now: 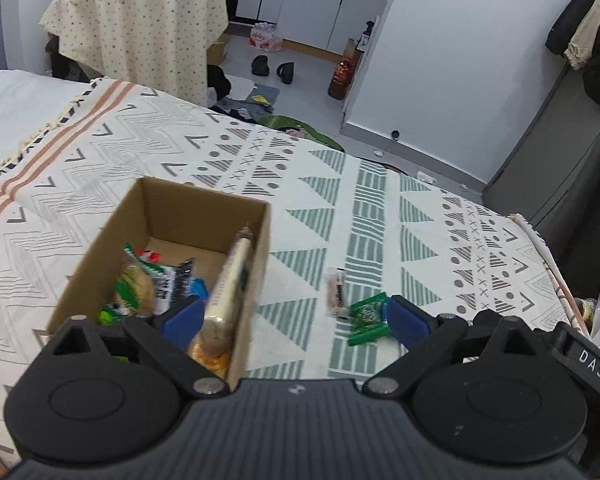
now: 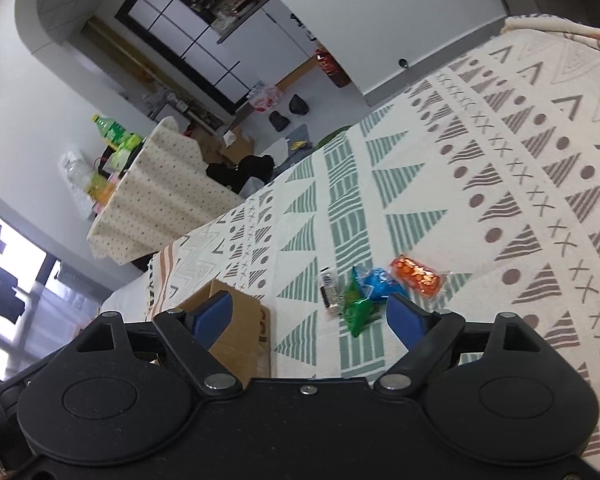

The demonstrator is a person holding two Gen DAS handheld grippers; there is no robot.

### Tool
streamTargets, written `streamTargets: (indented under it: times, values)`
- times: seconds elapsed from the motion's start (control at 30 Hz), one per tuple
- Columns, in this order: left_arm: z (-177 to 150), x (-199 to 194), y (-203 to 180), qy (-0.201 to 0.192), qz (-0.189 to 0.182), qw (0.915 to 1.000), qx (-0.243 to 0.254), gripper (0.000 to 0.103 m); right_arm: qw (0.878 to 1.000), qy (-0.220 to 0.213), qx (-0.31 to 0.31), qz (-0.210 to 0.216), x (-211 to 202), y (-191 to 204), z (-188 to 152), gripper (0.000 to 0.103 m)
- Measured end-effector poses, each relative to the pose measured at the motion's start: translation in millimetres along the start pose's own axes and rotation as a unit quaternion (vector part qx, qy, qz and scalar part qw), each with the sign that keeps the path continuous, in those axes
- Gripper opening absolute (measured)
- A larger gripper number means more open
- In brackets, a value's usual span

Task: Organize snacks
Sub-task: 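Grasp the green candy with the left tool while the right grasps the orange candy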

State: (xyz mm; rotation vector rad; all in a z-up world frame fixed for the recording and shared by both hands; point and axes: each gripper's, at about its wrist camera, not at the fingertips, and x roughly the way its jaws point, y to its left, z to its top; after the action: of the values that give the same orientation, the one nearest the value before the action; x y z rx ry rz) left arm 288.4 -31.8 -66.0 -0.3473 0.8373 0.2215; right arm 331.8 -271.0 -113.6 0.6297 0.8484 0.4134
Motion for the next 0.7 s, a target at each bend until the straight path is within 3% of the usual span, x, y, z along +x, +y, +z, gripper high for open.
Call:
streamTargets:
  times: [0.5, 0.7]
  values:
    - [-5.2, 50.8, -33.3, 0.020, -0.039, 0.9991, -0.002, 0.094, 0.996, 0.003, 0.092, -0.020, 17.1, -52.5, 10.0, 0.063]
    - [-7.0, 80.9, -41.8, 0.042, -0.055, 0.9976, -0.005, 0.080, 0.994, 0.007, 0.100, -0.039, 34.1, -65.3, 10.7, 0.058]
